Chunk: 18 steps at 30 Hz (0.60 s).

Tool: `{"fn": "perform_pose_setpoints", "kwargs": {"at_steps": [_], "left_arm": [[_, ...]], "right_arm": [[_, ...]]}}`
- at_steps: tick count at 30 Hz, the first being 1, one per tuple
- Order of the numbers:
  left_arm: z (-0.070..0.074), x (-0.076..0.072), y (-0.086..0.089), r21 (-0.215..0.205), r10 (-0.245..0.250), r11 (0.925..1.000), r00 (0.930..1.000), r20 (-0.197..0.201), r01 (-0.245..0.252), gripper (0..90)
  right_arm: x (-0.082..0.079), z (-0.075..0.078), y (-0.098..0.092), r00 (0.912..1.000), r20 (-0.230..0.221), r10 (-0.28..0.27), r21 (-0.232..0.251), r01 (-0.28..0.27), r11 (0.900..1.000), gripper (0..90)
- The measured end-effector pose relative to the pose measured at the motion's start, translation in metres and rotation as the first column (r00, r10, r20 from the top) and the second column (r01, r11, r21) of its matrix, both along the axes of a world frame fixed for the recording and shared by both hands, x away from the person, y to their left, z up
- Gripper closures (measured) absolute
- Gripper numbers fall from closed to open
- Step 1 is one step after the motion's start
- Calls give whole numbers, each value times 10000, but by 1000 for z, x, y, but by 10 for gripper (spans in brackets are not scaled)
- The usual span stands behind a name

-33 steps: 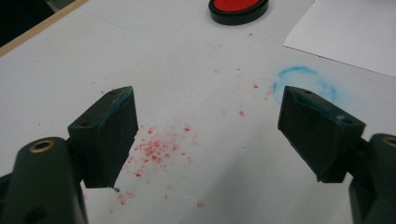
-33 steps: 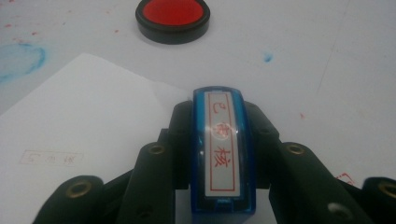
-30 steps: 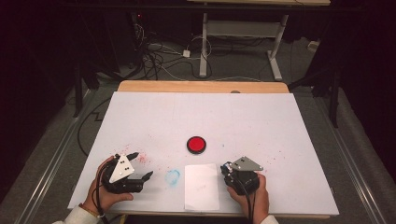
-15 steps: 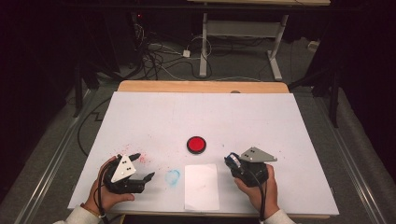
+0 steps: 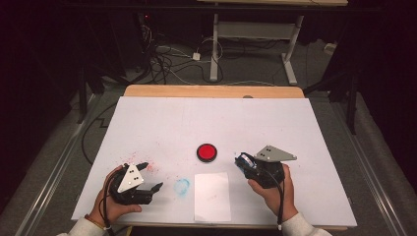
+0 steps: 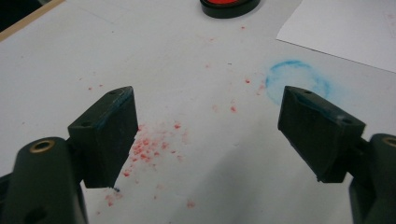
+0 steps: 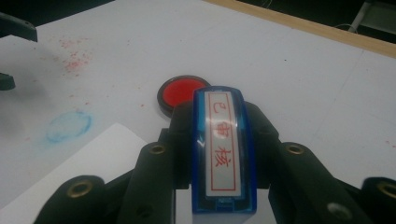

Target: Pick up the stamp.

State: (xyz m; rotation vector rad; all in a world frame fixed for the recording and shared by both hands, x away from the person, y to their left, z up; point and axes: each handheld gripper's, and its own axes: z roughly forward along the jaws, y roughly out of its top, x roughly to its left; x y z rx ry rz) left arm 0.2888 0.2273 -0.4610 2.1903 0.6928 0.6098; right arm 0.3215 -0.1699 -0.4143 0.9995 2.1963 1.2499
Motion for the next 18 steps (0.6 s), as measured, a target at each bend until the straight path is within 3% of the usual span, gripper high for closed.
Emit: {"fn": "perform_pose_setpoints", "kwargs": {"at_steps": [10, 18], "left_arm": [[-1, -1, -2, -205, -50, 9998, 9997, -221, 45, 193], [0, 2, -11, -160, -116, 9998, 9999, -83, 115, 193]], "right_arm": [[-1, 11, 5, 9974, 418, 583, 52, -586, 9983, 698], [3, 17, 12, 9968, 506, 624, 321, -641, 9974, 699]]}}
